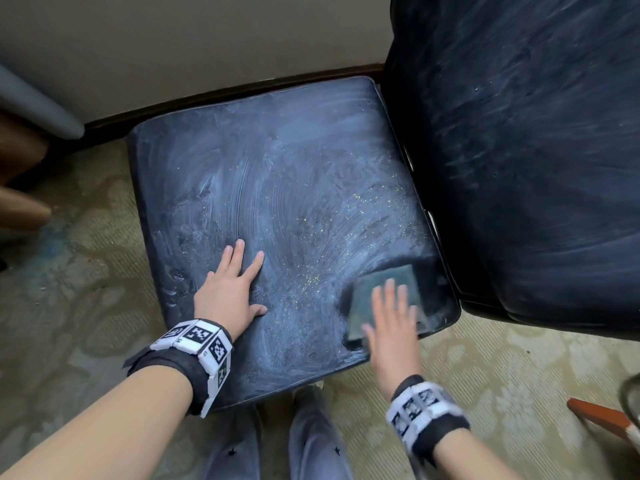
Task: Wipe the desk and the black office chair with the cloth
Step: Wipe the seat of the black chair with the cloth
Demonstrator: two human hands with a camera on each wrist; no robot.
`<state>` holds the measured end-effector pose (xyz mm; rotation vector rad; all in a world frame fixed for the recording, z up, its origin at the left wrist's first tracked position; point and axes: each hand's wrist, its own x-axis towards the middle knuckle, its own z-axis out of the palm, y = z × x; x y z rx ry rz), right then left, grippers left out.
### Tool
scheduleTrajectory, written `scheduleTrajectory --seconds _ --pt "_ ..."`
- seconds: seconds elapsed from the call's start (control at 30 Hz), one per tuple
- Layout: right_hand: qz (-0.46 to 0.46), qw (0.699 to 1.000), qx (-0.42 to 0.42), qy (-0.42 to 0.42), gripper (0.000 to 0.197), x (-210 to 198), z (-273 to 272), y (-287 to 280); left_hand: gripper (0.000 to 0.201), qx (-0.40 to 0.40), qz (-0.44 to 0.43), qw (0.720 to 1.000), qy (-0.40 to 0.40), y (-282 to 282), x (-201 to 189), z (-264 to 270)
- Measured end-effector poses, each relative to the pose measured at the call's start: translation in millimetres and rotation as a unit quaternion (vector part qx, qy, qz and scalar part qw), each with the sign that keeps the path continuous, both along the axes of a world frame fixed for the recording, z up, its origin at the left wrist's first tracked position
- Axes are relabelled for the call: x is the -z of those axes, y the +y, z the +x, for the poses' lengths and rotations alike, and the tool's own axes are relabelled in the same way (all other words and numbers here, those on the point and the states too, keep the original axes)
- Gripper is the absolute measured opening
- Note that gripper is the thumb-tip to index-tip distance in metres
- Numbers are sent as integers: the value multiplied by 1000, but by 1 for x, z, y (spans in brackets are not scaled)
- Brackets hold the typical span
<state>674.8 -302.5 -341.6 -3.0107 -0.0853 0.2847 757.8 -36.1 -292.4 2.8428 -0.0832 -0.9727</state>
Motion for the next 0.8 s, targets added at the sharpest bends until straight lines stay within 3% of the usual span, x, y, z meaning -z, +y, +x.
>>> scheduleTrajectory --seconds 0.07,0.13,0.2,0.27,0.3,0.33,0.43,0.5,0.53,0.6,0.67,0.7,0.73,0.8 --pt "2 988 -156 -13 56 9 -27 11 92 7 5 1000 0 1 -1 1" --pt "5 972 -236 -21 60 10 -21 -12 92 13 6 1000 -3 3 -2 3" --pt "-8 986 -162 -22 66 6 -1 -38 92 15 5 1000 -7 4 -2 3" --pt "7 1000 14 -3 58 -4 20 -36 92 13 7 1000 -8 3 -1 1" --pt "16 998 59 3 56 -5 19 -22 92 14 9 1000 -8 2 -1 0" --pt "20 998 52 -14 59 -2 10 -4 92 14 12 1000 -11 2 0 0" --pt "47 983 -179 -13 82 4 -35 34 92 25 18 999 -20 3 0 0" --pt "72 964 -255 17 82 -4 -30 16 92 27 17 999 -25 4 0 1" --pt "74 970 -230 7 76 -6 -22 -2 91 28 16 999 -26 5 -1 2" --pt "74 996 -51 20 54 -6 -6 -36 92 22 8 999 -26 5 0 1" --pt "55 988 146 11 53 -3 5 -49 92 17 5 1000 -25 3 1 -1" --pt "44 981 189 21 56 -3 5 -39 92 17 5 999 -27 3 2 -2" --pt "19 984 176 19 58 -2 1 -23 92 17 6 999 -27 2 3 -2" --pt "11 999 41 0 69 4 -28 16 92 22 9 999 -28 2 3 -2"
